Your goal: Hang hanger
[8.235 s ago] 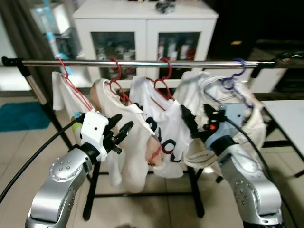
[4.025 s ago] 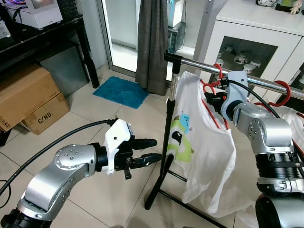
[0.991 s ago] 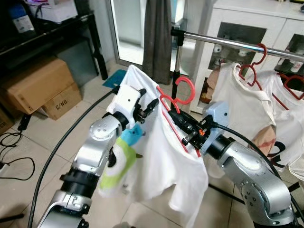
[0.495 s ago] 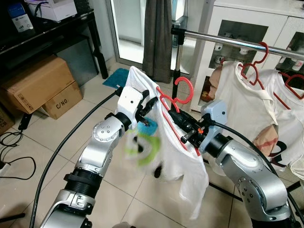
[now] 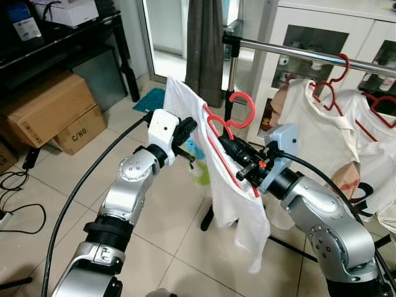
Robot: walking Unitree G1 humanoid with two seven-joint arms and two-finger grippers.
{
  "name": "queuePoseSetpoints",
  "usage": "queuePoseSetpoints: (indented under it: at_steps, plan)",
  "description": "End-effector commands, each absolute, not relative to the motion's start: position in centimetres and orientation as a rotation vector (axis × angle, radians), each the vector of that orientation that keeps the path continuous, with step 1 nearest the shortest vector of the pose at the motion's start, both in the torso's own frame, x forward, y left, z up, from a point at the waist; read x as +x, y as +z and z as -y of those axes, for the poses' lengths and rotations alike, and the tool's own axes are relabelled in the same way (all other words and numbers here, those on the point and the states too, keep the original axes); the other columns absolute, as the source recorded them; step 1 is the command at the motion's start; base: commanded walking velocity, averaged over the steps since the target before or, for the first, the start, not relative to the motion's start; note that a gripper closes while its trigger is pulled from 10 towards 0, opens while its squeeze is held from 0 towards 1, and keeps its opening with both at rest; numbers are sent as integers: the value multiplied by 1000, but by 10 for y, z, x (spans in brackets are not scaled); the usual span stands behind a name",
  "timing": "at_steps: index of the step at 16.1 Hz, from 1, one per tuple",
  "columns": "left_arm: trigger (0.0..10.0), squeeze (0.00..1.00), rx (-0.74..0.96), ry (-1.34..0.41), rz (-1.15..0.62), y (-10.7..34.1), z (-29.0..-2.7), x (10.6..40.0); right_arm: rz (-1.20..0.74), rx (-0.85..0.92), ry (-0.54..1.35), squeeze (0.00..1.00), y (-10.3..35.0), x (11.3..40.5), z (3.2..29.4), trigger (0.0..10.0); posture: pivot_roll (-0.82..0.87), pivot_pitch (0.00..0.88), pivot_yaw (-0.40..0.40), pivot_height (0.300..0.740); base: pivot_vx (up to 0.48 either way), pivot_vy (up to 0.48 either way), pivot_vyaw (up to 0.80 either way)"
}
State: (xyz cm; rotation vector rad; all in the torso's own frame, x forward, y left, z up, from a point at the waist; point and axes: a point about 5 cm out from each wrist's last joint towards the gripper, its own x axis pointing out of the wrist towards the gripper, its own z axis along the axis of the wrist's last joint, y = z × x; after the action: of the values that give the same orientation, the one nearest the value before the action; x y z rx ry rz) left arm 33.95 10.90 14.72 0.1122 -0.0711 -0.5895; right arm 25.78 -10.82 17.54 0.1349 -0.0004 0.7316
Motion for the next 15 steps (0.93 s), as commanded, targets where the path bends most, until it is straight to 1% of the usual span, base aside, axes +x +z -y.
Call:
queuePoseSetpoints:
  at_steps: [1, 3, 4, 5, 6, 7, 8, 9, 12, 13, 15]
  plan:
    - [0, 0, 93, -610, 103, 153, -110, 340, 39, 134, 724, 0, 183, 259, 109, 0, -103, 0, 40, 740, 0, 0, 0]
    - [0, 0, 79, -612, 178, 161, -109, 334, 23, 128, 684, 0, 180, 262, 113, 0, -106, 0, 41, 740, 0, 0, 0]
    - [0, 0, 86, -571, 253, 169, -112, 331, 17, 129, 670, 0, 179, 263, 114, 0, -103, 0, 37, 740, 0, 0, 0]
    - [0, 0, 90, -551, 280, 172, -113, 330, 15, 130, 666, 0, 179, 264, 115, 0, -103, 0, 37, 740, 0, 0, 0]
    - [7804, 0, 98, -477, 334, 177, -118, 327, 9, 131, 671, 0, 178, 264, 116, 0, -98, 0, 32, 740, 0, 0, 0]
    - [10000, 157, 116, -466, 384, 179, -118, 321, -1, 133, 685, 0, 176, 263, 114, 0, -96, 0, 29, 740, 0, 0, 0]
    - [10000, 1000, 129, -471, 402, 179, -116, 317, -5, 134, 691, 0, 175, 263, 113, 0, -94, 0, 27, 740, 0, 0, 0]
    - [10000, 1000, 129, -472, 406, 179, -116, 316, -7, 135, 692, 0, 175, 263, 113, 0, -93, 0, 26, 740, 0, 0, 0]
    - [10000, 1000, 174, -551, 369, 169, -95, 318, -7, 141, 702, 0, 175, 264, 111, 0, -91, 0, 18, 740, 0, 0, 0]
    - [10000, 1000, 167, -552, 355, 167, -88, 322, -5, 138, 709, 0, 176, 264, 111, 0, -97, 0, 20, 740, 0, 0, 0]
    - [10000, 1000, 175, -558, 323, 163, -83, 324, -2, 134, 711, 0, 177, 264, 111, 0, -106, 0, 27, 740, 0, 0, 0]
